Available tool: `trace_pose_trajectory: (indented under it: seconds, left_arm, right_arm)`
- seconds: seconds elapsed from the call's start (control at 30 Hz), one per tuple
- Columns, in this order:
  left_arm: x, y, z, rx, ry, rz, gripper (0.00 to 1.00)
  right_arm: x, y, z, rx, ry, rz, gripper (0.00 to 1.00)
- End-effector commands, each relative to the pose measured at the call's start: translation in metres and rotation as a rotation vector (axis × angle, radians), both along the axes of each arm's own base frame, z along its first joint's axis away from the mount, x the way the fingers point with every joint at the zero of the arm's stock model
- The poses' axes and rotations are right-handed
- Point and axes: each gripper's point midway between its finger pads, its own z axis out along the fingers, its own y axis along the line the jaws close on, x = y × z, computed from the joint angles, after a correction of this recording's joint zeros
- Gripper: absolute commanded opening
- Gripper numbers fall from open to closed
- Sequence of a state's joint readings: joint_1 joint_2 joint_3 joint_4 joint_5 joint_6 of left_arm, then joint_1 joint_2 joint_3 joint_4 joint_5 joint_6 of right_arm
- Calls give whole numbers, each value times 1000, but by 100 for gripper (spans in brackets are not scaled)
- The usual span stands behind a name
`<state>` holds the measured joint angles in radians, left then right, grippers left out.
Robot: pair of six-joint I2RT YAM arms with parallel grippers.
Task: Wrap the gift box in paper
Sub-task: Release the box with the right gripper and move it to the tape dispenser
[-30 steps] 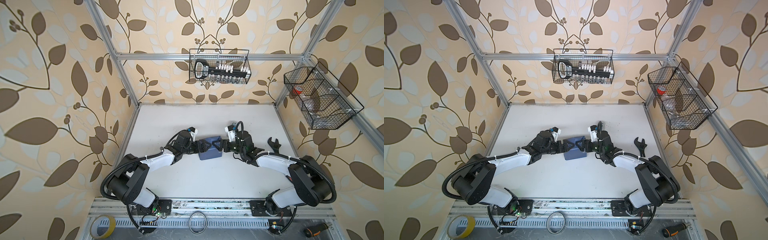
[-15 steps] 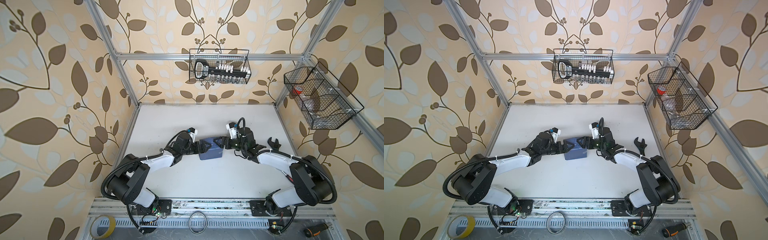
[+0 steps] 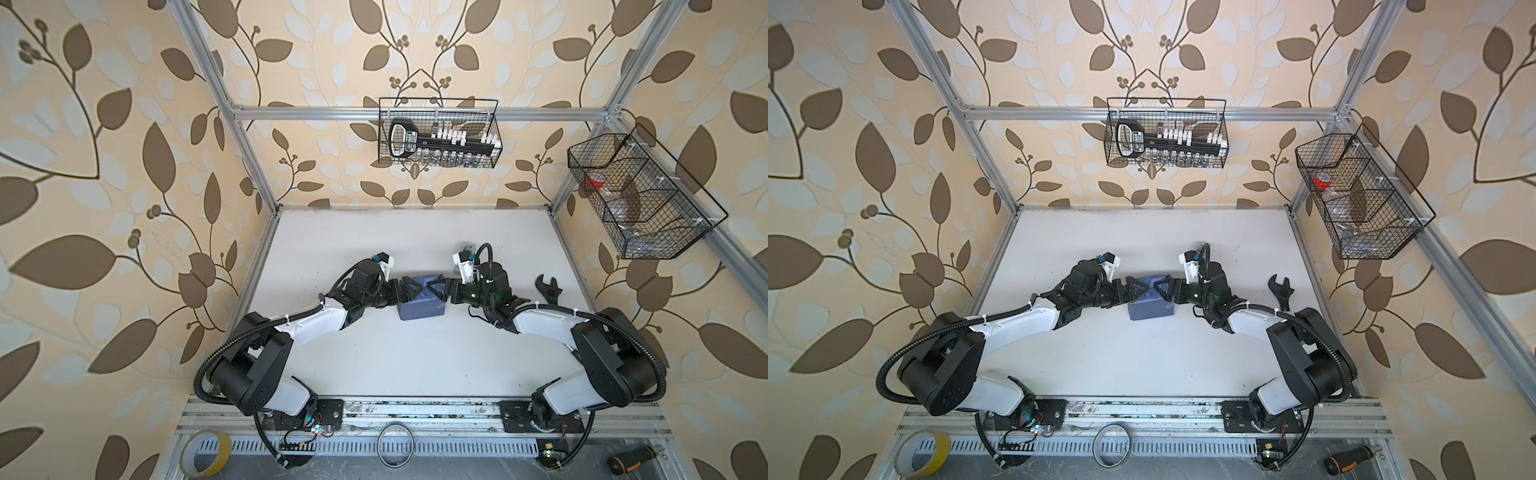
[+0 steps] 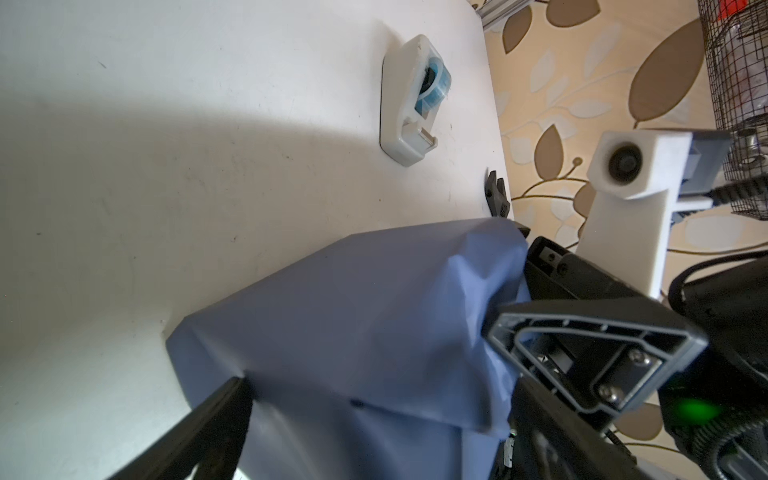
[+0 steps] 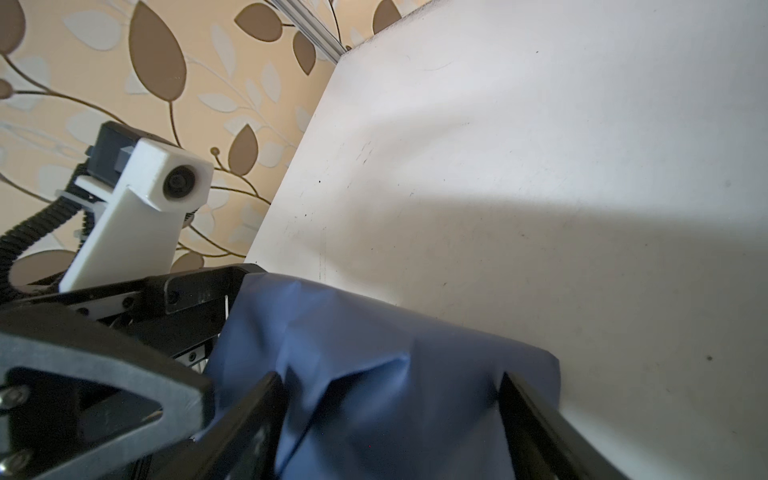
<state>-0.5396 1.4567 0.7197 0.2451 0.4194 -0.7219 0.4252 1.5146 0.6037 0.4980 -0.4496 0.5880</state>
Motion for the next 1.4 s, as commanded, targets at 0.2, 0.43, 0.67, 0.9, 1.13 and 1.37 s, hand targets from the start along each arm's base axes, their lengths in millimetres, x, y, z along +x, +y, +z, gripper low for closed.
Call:
trace_pose_trajectory:
  seconds: [0.2,0.43,0.67,0.9,1.13,1.37]
  left_arm:
    - [-2,11,-34,57,54,20,99]
    - [-13,19,-60,99,93,14,98]
    - [-14,19,-61,110,93,4,97]
    - [-14,18,-61,102,103,2,95]
    - [-14,17,-61,90,123,15,94]
    - [-16,17,-61,79,143,21,93]
  right_arm:
    - [-6,4,-21,-31,85,27,82]
    - [13,-2,33,-3,-10,9,84]
    - [23,-38,60,-34,-74,-66,83]
    - [52,-90,62,-56,-84,-208,81]
    - [77,-123,35,-138,22,-334,77]
    - [94,-134,7,-84,153,-343,65]
